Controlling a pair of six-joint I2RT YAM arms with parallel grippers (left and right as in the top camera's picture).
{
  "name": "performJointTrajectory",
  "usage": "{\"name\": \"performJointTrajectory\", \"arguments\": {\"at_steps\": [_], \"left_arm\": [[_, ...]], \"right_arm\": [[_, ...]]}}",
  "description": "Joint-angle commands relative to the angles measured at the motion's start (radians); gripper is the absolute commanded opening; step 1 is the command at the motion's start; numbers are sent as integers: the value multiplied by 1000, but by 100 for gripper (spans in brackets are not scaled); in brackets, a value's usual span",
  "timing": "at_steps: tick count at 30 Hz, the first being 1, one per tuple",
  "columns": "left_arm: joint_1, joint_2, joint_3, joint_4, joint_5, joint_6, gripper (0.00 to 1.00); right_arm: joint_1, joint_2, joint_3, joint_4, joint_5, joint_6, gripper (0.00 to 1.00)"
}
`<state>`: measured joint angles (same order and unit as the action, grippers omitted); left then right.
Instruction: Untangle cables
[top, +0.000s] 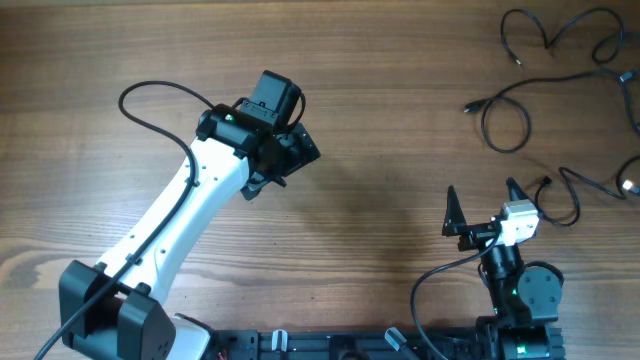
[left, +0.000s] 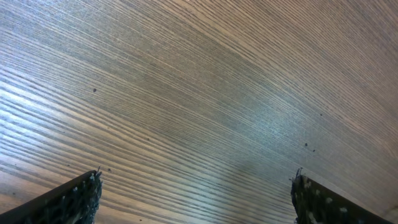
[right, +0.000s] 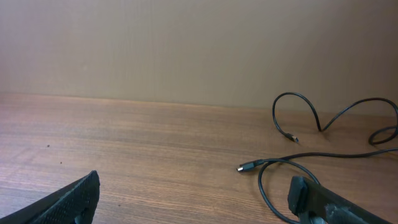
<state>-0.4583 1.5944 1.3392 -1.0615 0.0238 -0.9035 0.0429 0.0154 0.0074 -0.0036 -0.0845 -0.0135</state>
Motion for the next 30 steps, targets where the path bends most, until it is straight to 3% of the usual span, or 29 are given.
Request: {"name": "performJointTrajectory", "arguments": {"at_steps": [1,20,30], "left_arm": [[-6,6,0,0,-18,8,100],[-6,6,0,-1,-18,9,99],[-11,3,-7,-11,-98,9,100]], "right_arm": [[-4,-12,-1,3,10,-10,100],[-4,-12,-1,3,10,-10,100],[-4,-12,-1,3,10,-10,100]]}}
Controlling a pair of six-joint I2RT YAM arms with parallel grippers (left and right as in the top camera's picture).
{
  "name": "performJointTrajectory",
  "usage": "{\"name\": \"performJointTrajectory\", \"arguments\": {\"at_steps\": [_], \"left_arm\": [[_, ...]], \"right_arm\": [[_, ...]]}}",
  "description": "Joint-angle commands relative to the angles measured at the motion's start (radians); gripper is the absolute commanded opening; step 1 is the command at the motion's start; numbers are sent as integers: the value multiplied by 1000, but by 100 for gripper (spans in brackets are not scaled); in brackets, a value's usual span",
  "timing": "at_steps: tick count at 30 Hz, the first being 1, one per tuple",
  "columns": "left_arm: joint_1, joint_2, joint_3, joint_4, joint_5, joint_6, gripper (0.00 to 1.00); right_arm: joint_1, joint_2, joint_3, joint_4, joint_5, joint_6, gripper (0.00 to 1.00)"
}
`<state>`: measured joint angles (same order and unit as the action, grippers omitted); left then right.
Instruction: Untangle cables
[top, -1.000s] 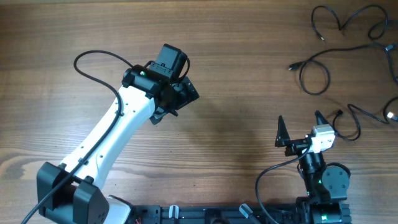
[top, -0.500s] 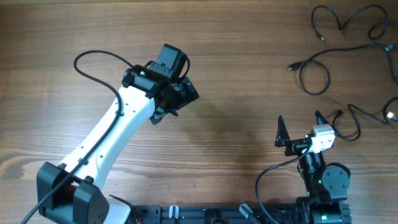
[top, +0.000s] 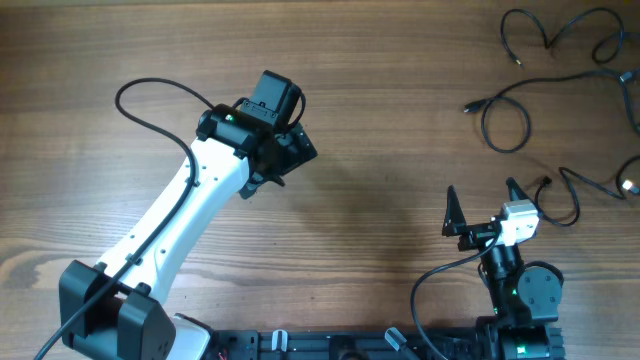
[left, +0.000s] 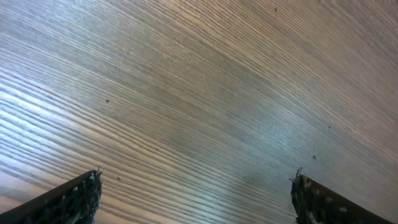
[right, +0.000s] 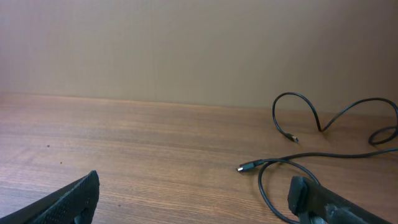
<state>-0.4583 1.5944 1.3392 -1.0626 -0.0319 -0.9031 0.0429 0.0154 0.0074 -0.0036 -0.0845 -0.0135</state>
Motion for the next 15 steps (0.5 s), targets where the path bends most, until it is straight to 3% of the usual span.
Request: {"name": "performJointTrajectory", "arguments": {"at_steps": [1,5,10,15], "left_arm": [[-19,-3,-26,-9,-49,9,100],[-29,-54,-163,34,-56,8,100],[-29,-253,-327,113,-72,9,100],[-23,-483,-505,286,-70,172,100]], "right_arm": [[-4,-12,-1,3,10,-10,100],[-4,-12,-1,3,10,-10,100],[-4,-12,-1,3,10,-10,100],[-4,-12,-1,3,10,-10,100]]}}
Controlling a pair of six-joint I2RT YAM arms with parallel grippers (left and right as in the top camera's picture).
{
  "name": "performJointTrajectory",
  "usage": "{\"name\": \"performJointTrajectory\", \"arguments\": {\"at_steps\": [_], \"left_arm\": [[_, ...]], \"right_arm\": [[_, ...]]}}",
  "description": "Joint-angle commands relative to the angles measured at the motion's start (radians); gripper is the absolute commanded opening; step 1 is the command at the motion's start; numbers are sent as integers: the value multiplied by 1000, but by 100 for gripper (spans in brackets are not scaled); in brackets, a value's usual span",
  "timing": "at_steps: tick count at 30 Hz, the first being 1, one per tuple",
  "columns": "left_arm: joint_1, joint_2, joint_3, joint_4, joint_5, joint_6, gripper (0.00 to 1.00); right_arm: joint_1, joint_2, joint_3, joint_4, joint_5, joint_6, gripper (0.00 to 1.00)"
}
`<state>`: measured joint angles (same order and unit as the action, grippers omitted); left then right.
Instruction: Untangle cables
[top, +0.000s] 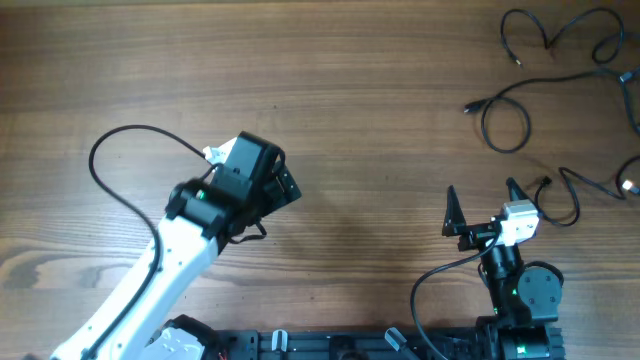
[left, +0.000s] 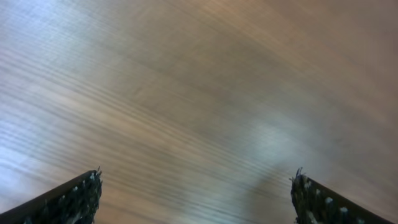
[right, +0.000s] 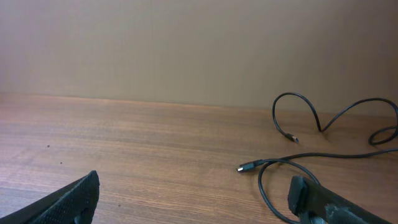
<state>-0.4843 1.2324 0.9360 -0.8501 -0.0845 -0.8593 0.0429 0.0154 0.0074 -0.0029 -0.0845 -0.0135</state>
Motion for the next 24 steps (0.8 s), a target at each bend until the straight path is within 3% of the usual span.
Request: {"name": "performJointTrajectory", "arguments": {"at_steps": [1,9,14,18,24], "left_arm": [[13,-155,-130,95,-14,146,100],[185,-410,-410,360,268,356,100],[309,-673,-578,477,312,359,100],[314,-857,-664,496,312,486,100],[314,-1077,-728,496,312,516,100]], "right_arm": [[-4,-12,-1,2,10,-10,100],[-4,-12,-1,2,10,-10,100],[-4,-12,-1,2,10,-10,100],[-4,-12,-1,2,10,-10,100],[-4,-12,-1,2,10,-10,100]]}}
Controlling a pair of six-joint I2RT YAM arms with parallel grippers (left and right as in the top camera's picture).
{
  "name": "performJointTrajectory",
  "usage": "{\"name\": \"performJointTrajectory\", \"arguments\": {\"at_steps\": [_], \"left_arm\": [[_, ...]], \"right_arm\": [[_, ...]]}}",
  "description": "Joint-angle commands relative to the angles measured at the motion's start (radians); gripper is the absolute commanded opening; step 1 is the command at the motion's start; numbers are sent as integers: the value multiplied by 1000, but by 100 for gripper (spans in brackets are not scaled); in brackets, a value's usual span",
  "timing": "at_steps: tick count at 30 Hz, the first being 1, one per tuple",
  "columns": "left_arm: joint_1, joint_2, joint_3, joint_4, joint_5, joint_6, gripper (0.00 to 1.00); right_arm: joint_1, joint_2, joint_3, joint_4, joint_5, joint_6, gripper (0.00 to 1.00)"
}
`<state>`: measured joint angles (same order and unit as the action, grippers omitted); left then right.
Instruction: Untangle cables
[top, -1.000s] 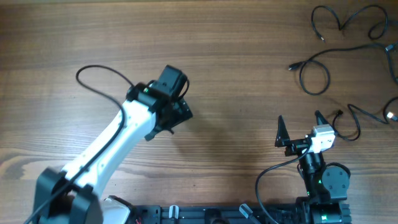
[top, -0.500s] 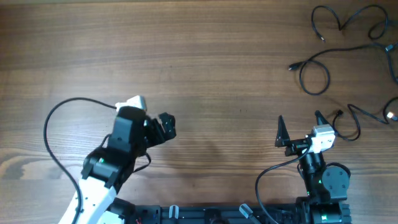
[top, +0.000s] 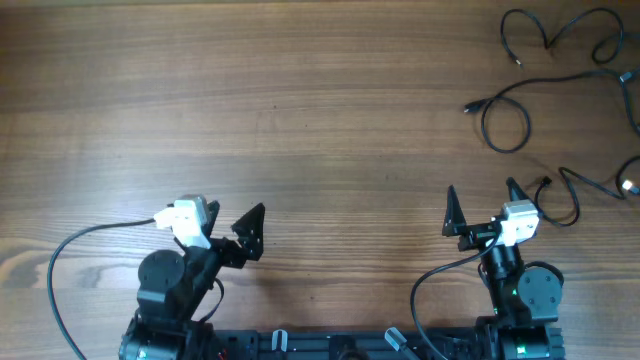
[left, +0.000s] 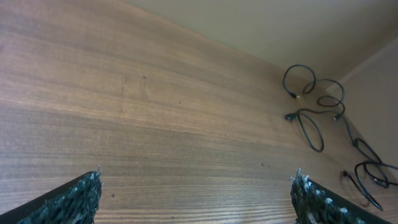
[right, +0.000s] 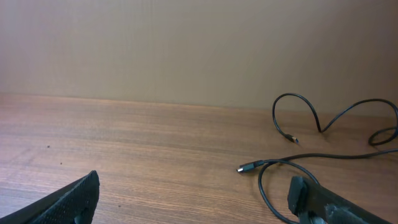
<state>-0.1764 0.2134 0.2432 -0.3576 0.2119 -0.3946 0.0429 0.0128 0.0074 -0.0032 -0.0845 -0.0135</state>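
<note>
Several thin black cables lie at the table's far right. One curls at the back corner (top: 555, 30), one with a plug forms a loop (top: 505, 115), and another lies along the right edge (top: 585, 195). The right wrist view shows the looped cable's plug (right: 249, 167) and the curled cable (right: 311, 112). The left wrist view has the cables (left: 309, 121) far off to the right. My left gripper (top: 232, 228) is open and empty at the near left. My right gripper (top: 482, 205) is open and empty at the near right, short of the cables.
The wooden table (top: 320, 120) stretches between both arms and the cables. A beige wall (right: 186, 43) stands behind its far edge. Each arm's own black supply cable (top: 70, 250) loops beside its base at the near edge.
My left arm has drawn back from the middle left of the table to its base at the near edge. Its camera now looks across the table at the cables. The right arm has not moved.
At first my left arm reached out over the table's middle left, gripper open and facing down on bare wood. It stayed there, then stood closer to its base, and is now folded at the near edge. The right gripper and the cables never moved.
</note>
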Motion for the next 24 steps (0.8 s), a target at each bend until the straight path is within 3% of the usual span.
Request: {"name": "performJointTrajectory", "arguments": {"at_steps": [1,7,14,24], "left_arm": [[6,-76,-49,4,16,51,100],[6,-187,-101,55,16,60,100],[7,-201,-101,281,15,184,100],[35,-211,-185,475,-14,213,100]], "right_arm": [[-4,-9,-1,3,10,-10,100],[-4,-9,-1,3,10,-10,100],[-4,-9,-1,3,10,-10,100],[-4,-9,-1,3,10,-10,100]]}}
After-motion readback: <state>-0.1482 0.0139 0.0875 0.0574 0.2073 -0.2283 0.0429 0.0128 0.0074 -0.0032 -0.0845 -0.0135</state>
